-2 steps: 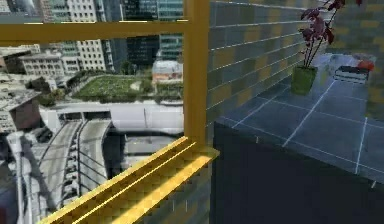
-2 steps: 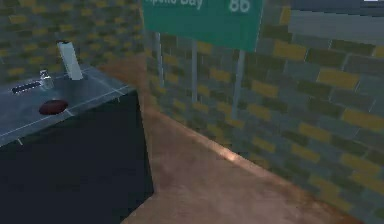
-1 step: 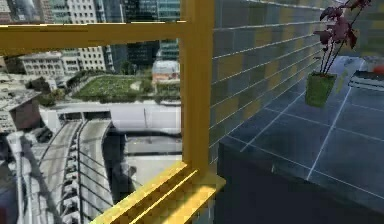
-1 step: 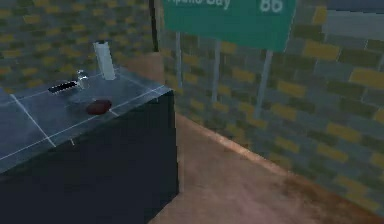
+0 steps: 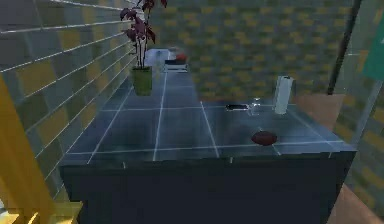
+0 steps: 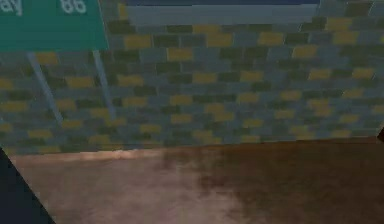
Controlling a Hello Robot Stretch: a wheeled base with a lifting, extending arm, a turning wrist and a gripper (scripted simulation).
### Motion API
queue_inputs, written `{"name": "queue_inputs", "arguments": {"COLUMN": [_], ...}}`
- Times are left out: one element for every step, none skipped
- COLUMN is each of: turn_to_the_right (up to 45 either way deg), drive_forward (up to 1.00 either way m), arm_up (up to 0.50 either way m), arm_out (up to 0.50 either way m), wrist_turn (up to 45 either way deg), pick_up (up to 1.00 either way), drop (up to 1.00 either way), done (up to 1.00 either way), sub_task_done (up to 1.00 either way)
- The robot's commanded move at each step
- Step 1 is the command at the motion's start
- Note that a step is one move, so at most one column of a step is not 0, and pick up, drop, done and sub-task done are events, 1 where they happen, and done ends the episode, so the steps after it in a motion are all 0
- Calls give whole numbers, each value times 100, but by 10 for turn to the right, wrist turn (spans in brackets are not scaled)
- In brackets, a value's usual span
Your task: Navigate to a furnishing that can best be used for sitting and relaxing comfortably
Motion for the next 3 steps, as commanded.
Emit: {"name": "queue_inputs", "arguments": {"turn_to_the_right": [450, 90, 0], "drive_forward": [0, 0, 100], "arm_up": [0, 0, 0], "arm_out": [0, 0, 0], "wrist_turn": [0, 0, 0], "pick_up": [0, 0, 0], "drop": [0, 0, 0], "done": [0, 0, 0], "sub_task_done": [0, 0, 0]}}
